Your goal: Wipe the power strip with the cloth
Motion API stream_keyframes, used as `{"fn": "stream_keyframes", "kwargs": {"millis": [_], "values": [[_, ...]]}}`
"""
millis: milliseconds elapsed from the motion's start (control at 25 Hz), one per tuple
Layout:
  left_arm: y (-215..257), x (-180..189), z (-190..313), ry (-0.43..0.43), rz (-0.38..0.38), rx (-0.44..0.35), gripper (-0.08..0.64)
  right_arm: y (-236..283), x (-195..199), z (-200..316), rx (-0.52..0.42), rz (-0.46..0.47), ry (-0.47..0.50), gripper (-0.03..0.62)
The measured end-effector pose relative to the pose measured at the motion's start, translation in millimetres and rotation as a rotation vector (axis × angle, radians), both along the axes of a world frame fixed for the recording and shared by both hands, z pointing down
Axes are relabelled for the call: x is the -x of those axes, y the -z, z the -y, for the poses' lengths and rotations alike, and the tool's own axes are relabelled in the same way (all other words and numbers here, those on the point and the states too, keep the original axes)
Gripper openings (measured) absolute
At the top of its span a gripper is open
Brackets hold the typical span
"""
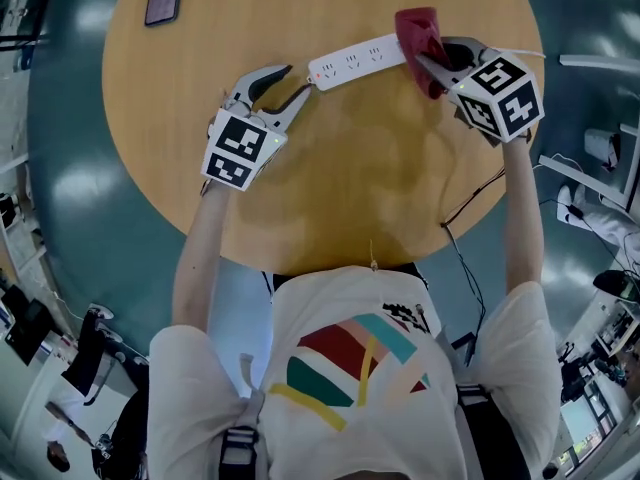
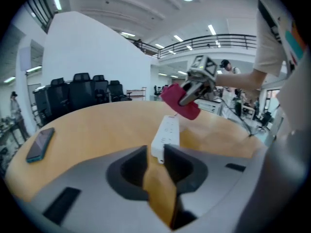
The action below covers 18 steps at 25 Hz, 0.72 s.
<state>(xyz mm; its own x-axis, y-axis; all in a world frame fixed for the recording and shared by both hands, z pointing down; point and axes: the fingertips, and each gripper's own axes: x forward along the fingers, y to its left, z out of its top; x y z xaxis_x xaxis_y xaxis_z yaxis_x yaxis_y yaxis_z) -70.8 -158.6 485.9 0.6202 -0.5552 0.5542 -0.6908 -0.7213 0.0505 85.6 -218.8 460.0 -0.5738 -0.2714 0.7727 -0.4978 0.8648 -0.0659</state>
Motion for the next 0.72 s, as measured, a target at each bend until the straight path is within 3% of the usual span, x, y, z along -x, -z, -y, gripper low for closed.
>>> {"fn": "stream_keyframes", "kwargs": {"millis": [40, 120, 280, 360, 560, 640, 720], "values": [[0, 7, 3, 0.041, 0.021, 0.005, 0.054, 5, 12, -12, -0.049, -0.009, 0.073, 0.04], [-1, 10, 4, 0.059, 0.053, 0.012, 0.041, 9, 37, -37, -0.167, -0.077, 0.249, 0.04], [8, -11, 2, 0.029, 0.044, -0.003, 0.041, -5, 74, -83, -0.479, -0.331, 0.677, 0.039], [10, -23, 4, 0.019, 0.055, -0.012, 0.041, -20, 83, -100, -0.604, -0.431, 0.822, 0.04], [-1, -34, 8, 0.013, 0.026, 0.053, 0.041, -47, 103, -112, -0.722, -0.527, 0.963, 0.039], [-8, -35, 5, 0.008, 0.041, 0.056, 0.041, -54, 109, -110, -0.777, -0.558, 0.986, 0.04], [-11, -35, 2, 0.005, 0.043, 0.043, 0.041, -53, 122, -108, -0.834, -0.532, 0.962, 0.04]]}}
